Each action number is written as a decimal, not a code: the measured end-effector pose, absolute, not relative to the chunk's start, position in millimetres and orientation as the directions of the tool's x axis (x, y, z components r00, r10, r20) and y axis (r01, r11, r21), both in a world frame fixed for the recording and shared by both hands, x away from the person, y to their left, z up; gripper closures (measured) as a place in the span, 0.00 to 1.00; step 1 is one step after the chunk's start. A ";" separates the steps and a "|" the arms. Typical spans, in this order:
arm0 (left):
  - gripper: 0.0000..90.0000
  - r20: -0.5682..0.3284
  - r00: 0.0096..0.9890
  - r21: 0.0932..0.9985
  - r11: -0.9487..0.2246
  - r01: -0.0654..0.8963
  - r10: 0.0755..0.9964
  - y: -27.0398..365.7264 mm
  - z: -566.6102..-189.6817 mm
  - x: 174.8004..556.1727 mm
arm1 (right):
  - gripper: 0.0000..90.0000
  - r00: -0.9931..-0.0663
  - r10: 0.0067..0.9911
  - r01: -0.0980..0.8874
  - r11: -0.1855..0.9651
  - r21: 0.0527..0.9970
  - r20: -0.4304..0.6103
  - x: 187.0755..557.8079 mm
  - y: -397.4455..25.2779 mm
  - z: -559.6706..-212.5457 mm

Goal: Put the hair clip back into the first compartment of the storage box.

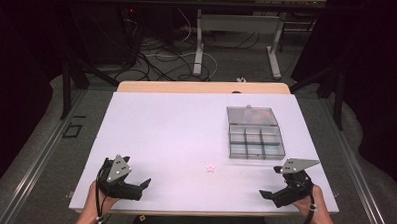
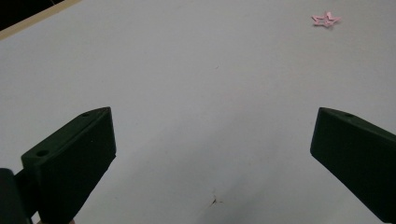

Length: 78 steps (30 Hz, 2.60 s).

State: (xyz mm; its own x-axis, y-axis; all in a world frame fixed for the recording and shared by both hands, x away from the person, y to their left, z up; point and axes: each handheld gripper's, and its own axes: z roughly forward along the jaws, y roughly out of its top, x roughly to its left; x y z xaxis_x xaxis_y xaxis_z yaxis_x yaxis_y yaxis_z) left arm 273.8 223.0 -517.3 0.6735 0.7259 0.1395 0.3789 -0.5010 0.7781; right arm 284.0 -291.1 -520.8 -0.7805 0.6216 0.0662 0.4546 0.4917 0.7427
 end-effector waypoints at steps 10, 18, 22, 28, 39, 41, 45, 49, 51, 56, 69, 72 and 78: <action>0.00 0.133 0.686 0.770 -0.510 0.383 0.716 219.7 -518.5 272.4 | 0.00 -0.782 0.618 0.463 0.493 0.737 0.078 284.8 -287.0 -518.8; 0.00 0.138 0.686 0.769 -0.514 0.380 0.714 217.4 -518.3 273.4 | 0.00 -0.784 0.615 0.469 0.501 0.727 0.082 288.7 -281.2 -517.3; 0.00 0.136 0.686 0.766 -0.514 0.385 0.715 218.2 -519.2 272.6 | 0.00 -0.785 0.614 0.465 0.503 0.728 0.077 290.8 -275.5 -515.3; 0.00 0.135 0.688 0.765 -0.517 0.385 0.713 218.6 -519.3 272.6 | 0.00 -0.792 0.607 0.460 0.517 0.722 0.071 293.9 -267.0 -512.4; 0.00 0.132 0.693 0.764 -0.519 0.385 0.709 219.2 -520.2 274.3 | 0.00 -0.793 0.606 0.459 0.525 0.717 0.064 300.3 -253.7 -510.1; 0.00 0.137 0.696 0.759 -0.526 0.383 0.705 218.6 -519.6 274.3 | 0.00 -0.796 0.602 0.458 0.532 0.712 0.062 303.7 -251.0 -509.1; 0.00 0.140 0.695 0.760 -0.526 0.381 0.705 218.8 -519.8 274.0 | 0.00 -0.802 0.595 0.453 0.539 0.710 0.060 310.7 -244.4 -508.9; 0.00 0.141 0.694 0.758 -0.528 0.384 0.706 219.2 -519.7 274.2 | 0.00 -0.805 0.591 0.450 0.546 0.707 0.056 317.1 -237.5 -509.3; 0.00 0.140 0.695 0.760 -0.526 0.382 0.706 219.0 -519.9 274.1 | 0.00 -0.811 0.582 0.448 0.555 0.701 0.058 319.7 -234.7 -508.3; 0.00 0.139 0.692 0.763 -0.522 0.382 0.708 219.0 -520.4 274.0 | 0.00 -0.817 0.575 0.436 0.556 0.708 0.052 326.3 -224.6 -508.4; 0.00 0.133 0.697 0.761 -0.523 0.384 0.705 218.5 -521.4 273.8 | 0.00 -0.846 0.532 0.409 0.590 0.696 0.046 340.8 -197.9 -511.5; 0.00 0.133 0.697 0.761 -0.523 0.383 0.704 218.5 -521.5 273.7 | 0.00 -0.848 0.527 0.405 0.588 0.700 0.047 343.7 -193.6 -510.9; 0.00 0.133 0.699 0.760 -0.525 0.383 0.703 218.7 -521.2 273.7 | 0.00 -0.850 0.524 0.409 0.590 0.696 0.055 347.3 -185.1 -510.6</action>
State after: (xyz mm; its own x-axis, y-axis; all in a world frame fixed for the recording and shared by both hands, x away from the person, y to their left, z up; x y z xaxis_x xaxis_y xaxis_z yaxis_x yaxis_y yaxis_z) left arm 273.7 218.7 -521.2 0.6986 0.7030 0.1334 0.3829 -0.5248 0.7602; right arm 347.3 -185.1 -510.6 -0.8500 0.5239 0.0554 0.4091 0.5902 0.6959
